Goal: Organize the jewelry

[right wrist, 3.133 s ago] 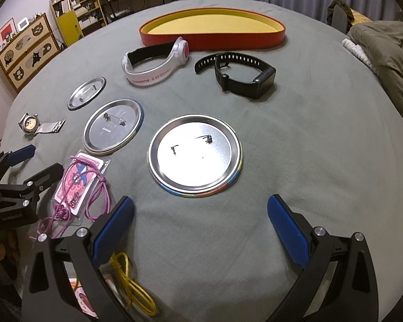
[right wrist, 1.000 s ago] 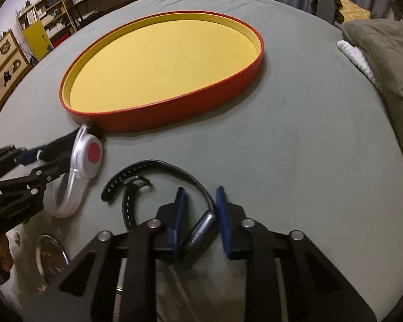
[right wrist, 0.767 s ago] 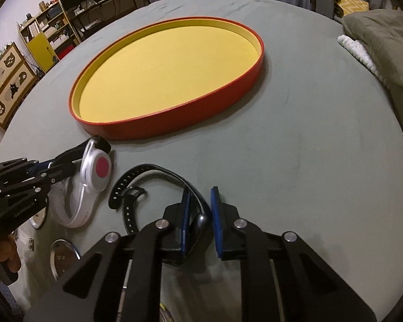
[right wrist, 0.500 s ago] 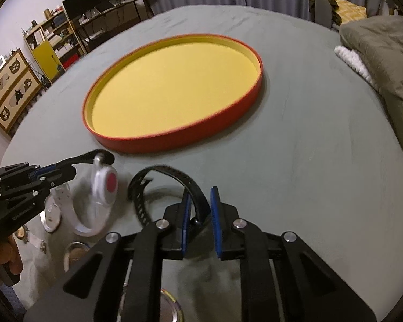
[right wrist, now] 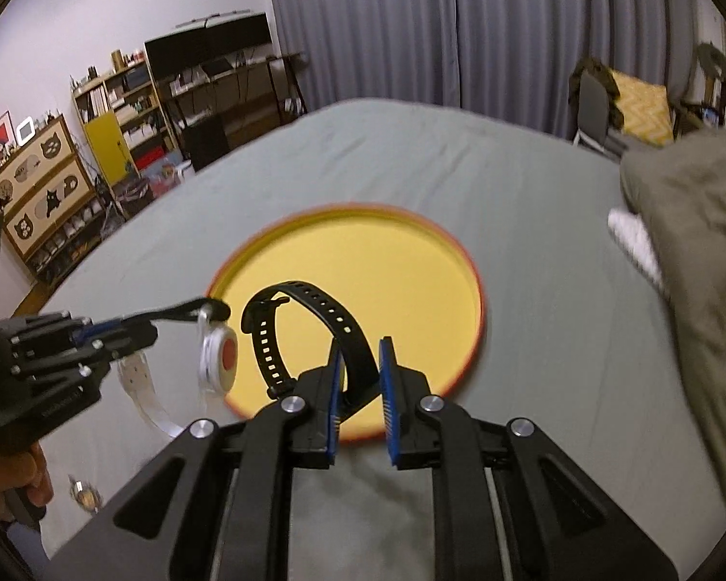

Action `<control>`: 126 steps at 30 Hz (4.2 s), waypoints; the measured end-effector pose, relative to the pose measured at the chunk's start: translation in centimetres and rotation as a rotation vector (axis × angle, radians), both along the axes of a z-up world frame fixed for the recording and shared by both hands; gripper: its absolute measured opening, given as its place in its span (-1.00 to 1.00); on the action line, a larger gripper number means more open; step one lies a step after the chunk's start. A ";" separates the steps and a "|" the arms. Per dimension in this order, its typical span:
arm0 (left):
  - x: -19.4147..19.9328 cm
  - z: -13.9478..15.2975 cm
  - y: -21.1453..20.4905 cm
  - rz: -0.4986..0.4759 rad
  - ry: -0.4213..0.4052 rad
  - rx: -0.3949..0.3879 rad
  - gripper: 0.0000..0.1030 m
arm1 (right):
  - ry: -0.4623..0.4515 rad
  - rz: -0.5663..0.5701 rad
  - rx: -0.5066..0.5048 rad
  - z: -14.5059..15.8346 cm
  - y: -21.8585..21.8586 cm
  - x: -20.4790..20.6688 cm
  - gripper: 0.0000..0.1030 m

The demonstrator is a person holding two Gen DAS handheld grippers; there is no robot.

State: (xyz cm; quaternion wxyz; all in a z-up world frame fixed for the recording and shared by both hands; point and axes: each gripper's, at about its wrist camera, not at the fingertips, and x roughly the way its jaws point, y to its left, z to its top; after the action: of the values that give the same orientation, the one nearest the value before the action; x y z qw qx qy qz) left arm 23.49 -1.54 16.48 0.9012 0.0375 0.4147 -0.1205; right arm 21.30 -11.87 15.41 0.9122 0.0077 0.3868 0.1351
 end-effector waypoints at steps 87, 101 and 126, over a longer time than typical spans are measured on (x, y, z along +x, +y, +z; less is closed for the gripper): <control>-10.3 2.3 -0.5 0.035 0.074 -0.081 0.90 | 0.101 0.060 -0.114 6.3 6.1 -4.8 0.84; -17.2 -13.1 -5.7 -0.073 0.327 0.031 0.90 | 0.290 0.138 -0.141 -7.6 4.4 -14.9 0.84; -18.2 -16.9 -8.4 -0.330 0.228 0.173 0.90 | 0.428 0.179 -0.099 -15.5 3.6 -14.9 0.86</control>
State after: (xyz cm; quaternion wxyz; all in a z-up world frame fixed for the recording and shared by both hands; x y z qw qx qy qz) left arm 5.24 -9.95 -0.40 0.8100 0.1681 0.5109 -0.2337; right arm 6.37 -8.32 -0.11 0.7931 -0.0432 0.5765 0.1917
